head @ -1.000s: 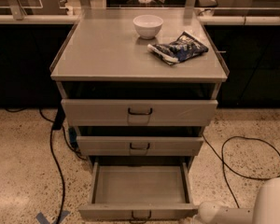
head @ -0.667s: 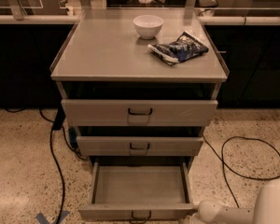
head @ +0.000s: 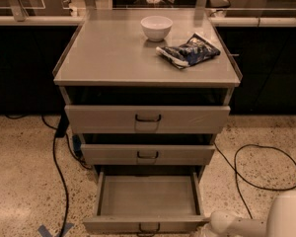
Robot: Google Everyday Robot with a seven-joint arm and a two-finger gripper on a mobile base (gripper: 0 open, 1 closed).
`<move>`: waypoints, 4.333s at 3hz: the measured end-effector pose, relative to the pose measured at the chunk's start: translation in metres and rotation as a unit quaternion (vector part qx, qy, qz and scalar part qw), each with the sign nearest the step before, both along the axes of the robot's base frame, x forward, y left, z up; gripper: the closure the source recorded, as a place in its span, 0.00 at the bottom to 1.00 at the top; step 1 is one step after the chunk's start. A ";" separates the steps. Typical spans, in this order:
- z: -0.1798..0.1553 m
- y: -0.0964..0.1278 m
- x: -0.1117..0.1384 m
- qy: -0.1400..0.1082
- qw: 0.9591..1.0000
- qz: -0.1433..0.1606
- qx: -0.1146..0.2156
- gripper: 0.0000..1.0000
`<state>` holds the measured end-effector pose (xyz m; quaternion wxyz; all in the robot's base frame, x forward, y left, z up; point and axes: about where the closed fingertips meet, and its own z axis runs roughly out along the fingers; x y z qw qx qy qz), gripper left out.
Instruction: Close bottom drawer
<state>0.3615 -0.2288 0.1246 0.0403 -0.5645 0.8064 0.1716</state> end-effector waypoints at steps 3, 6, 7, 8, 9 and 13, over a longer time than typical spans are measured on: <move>-0.007 0.000 0.075 -0.045 0.998 -0.035 -0.016 0.00; 0.016 0.044 0.151 -0.118 0.992 -0.044 -0.014 0.00; 0.025 0.054 0.174 -0.132 0.990 -0.055 -0.008 0.00; 0.040 0.065 0.203 -0.154 0.985 -0.078 0.012 0.00; 0.040 0.065 0.203 -0.153 0.985 -0.078 0.012 0.00; 0.024 0.040 0.260 -0.163 0.974 -0.160 0.005 0.00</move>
Offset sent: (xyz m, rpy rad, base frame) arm 0.0858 -0.0058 -0.0096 -0.0451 -0.0798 -0.0783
